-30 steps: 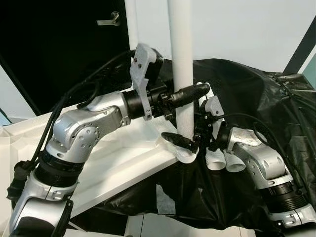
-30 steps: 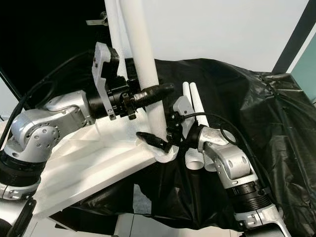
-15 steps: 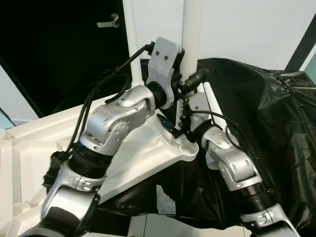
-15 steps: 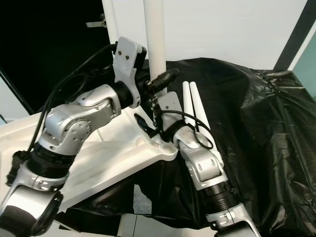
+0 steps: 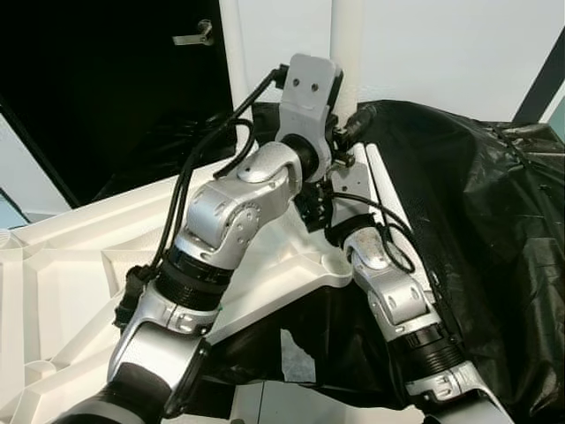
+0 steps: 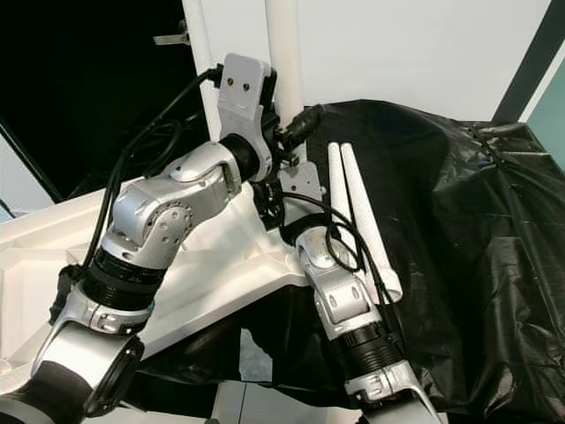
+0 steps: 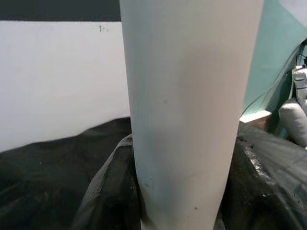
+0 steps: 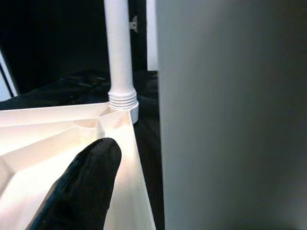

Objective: Building children table

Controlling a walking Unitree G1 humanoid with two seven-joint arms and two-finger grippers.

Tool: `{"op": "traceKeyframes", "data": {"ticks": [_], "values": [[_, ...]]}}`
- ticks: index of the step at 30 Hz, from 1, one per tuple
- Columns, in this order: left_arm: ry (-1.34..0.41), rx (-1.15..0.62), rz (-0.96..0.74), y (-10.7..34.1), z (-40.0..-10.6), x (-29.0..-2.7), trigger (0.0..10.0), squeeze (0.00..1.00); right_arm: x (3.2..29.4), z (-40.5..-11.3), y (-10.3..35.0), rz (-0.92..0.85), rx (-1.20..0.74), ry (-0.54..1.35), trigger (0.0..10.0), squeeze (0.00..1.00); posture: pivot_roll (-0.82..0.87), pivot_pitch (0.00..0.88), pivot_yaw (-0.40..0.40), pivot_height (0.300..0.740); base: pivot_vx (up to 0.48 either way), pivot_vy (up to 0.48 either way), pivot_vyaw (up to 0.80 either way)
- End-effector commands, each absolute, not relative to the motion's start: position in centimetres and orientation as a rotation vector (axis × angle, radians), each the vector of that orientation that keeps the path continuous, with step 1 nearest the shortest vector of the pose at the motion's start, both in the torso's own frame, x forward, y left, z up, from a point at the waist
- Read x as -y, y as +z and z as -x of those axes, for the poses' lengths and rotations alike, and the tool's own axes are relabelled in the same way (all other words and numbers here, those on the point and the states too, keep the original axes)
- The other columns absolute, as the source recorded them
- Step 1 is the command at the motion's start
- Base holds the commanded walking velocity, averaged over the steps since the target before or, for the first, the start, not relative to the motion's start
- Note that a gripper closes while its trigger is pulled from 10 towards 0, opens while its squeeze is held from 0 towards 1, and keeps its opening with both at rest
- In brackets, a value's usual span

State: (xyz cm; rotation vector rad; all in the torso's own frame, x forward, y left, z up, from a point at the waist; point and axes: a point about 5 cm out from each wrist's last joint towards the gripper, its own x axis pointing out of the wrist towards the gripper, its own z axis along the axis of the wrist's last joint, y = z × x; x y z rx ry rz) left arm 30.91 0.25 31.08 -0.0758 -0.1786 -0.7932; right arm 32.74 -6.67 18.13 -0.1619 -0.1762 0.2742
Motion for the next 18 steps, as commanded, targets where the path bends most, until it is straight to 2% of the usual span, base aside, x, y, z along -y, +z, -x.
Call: {"op": "traceKeyframes", "data": {"ticks": [1,4,5,7,8,9,10,11,18], "values": [[-0.797,0.213,0.077,32.12,-30.7,-0.1,10.0,0.0,6.09,-32.75,17.57,0.148,0.158,0.28,10.0,0.0,0.06,0.0,0.041,0.74,0.0,0.0,0.0],[-0.791,0.216,0.075,32.21,-30.77,-0.15,10.0,0.0,6.01,-32.78,17.52,0.147,0.157,0.275,10.0,0.0,0.06,0.0,0.04,0.74,0.0,0.0,0.0],[-0.787,0.218,0.074,32.26,-30.83,-0.22,10.0,0.0,5.95,-32.8,17.49,0.148,0.156,0.276,8.7,0.0,0.06,0.0,0.038,0.74,0.0,0.0,0.0],[-0.783,0.218,0.075,32.29,-30.86,-0.25,10.0,0.0,5.91,-32.84,17.45,0.148,0.159,0.272,8.7,0.0,0.06,0.0,0.038,0.74,0.0,0.0,0.0],[-0.781,0.219,0.073,32.31,-30.85,-0.26,10.0,0.0,5.89,-32.89,17.56,0.155,0.17,0.272,5.2,0.0,0.07,0.0,0.038,0.74,0.0,0.0,0.0],[-0.78,0.22,0.072,32.32,-30.84,-0.25,10.0,0.0,5.91,-32.97,17.67,0.164,0.18,0.267,3.5,0.0,0.07,0.0,0.038,0.74,0.0,0.0,0.0],[-0.779,0.22,0.072,32.33,-30.83,-0.24,10.0,0.0,5.92,-33.02,17.75,0.17,0.186,0.262,3.5,0.0,0.07,0.0,0.038,0.74,0.0,0.0,0.0],[-0.78,0.221,0.071,32.32,-30.82,-0.22,10.0,0.0,5.92,-33.07,17.82,0.168,0.189,0.261,0.0,0.0,0.07,0.0,0.036,0.74,0.0,0.0,0.0],[-0.797,0.234,0.047,32.3,-30.62,0.0,10.0,0.0,5.85,-33.11,17.78,0.166,0.189,0.257,0.0,0.0,0.06,0.0,0.036,0.74,0.0,0.0,0.0]]}}
